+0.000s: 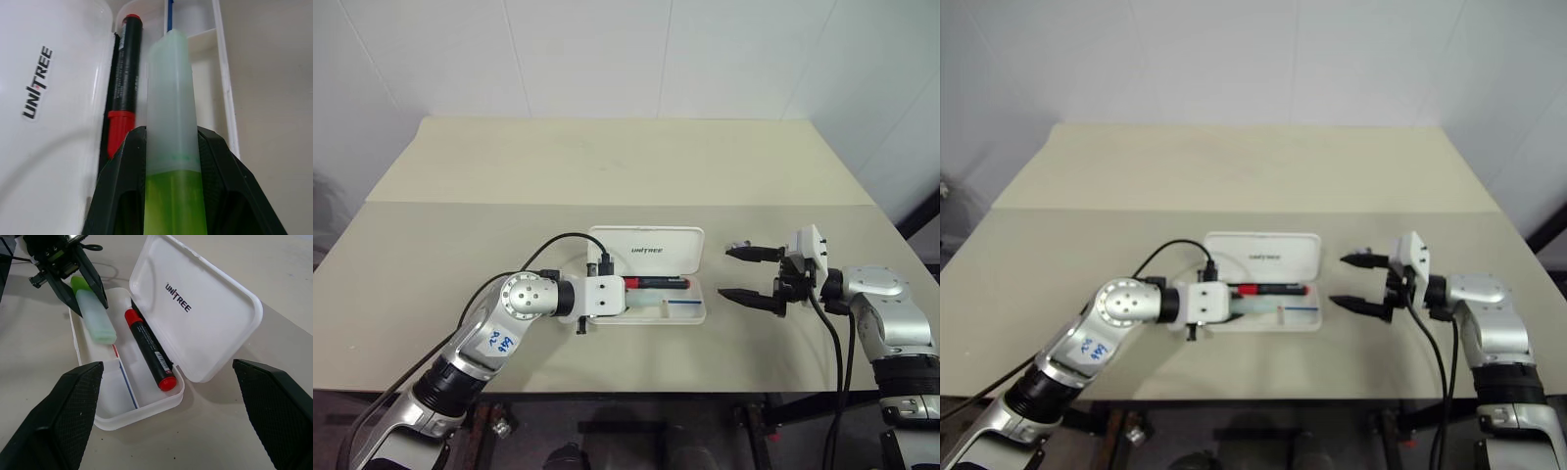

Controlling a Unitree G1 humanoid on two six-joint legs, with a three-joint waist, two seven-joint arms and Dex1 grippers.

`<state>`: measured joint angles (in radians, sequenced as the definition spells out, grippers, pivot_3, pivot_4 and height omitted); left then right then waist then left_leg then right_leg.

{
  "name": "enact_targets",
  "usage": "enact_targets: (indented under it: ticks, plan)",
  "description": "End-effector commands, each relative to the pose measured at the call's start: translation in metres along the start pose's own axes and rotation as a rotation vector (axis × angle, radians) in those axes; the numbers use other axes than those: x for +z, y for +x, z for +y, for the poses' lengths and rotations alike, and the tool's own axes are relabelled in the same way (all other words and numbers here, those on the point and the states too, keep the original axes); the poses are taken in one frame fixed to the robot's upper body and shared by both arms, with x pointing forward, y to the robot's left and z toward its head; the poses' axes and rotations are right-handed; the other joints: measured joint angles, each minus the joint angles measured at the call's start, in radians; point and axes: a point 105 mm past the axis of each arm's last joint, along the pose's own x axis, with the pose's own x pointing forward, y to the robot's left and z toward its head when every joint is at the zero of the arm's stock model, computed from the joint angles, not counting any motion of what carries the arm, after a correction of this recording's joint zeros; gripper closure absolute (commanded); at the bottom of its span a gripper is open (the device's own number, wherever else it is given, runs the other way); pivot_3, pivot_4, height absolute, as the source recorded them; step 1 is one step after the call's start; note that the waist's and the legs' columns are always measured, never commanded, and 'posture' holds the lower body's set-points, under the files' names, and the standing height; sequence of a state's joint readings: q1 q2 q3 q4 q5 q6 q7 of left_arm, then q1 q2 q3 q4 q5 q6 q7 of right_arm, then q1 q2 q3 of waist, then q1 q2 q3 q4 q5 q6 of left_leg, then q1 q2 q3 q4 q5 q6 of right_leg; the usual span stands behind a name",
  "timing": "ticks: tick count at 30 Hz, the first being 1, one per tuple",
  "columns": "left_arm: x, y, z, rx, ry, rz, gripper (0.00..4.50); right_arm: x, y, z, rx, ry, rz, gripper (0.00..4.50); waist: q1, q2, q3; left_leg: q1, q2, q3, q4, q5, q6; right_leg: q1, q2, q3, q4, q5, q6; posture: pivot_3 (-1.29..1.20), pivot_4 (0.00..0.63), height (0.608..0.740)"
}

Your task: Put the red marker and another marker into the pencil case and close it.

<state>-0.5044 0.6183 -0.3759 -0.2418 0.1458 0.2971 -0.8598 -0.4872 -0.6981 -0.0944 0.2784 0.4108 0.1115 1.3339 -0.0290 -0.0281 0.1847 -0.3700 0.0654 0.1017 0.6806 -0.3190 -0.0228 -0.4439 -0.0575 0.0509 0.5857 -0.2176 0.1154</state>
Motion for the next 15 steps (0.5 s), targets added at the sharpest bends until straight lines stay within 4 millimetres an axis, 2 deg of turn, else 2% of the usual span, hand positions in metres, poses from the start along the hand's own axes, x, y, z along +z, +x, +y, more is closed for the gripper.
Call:
enact_targets:
  ticks: [1,14,15]
  plan:
    - [0.0122,-0.0023,0.0030,0.023,0.037,-0.026,3.49,0.0133,-0.0046,-0.0028,-0.019,-0.042,-0.032,0.00,0.001,0.000,0.000,0.000,0.000,0.000,0.000,0.000,0.000,0.000,0.000,0.000,0.000,0.000,0.000,0.00,0.150,0.740]
    - [0.0181,-0.0001,-0.0030,-0.006,0.015,-0.032,3.49,0.0135,-0.0040,-0.0029,-0.025,-0.042,-0.036,0.00,0.000,0.000,0.000,0.000,0.000,0.000,0.000,0.000,0.000,0.000,0.000,0.000,0.000,0.000,0.000,0.00,0.150,0.740]
    - [0.0173,0.0001,-0.0031,-0.006,0.009,-0.029,3.15,0.0135,-0.0040,-0.0028,-0.024,-0.042,-0.036,0.00,0.000,0.000,0.000,0.000,0.000,0.000,0.000,0.000,0.000,0.000,0.000,0.000,0.000,0.000,0.000,0.00,0.150,0.740]
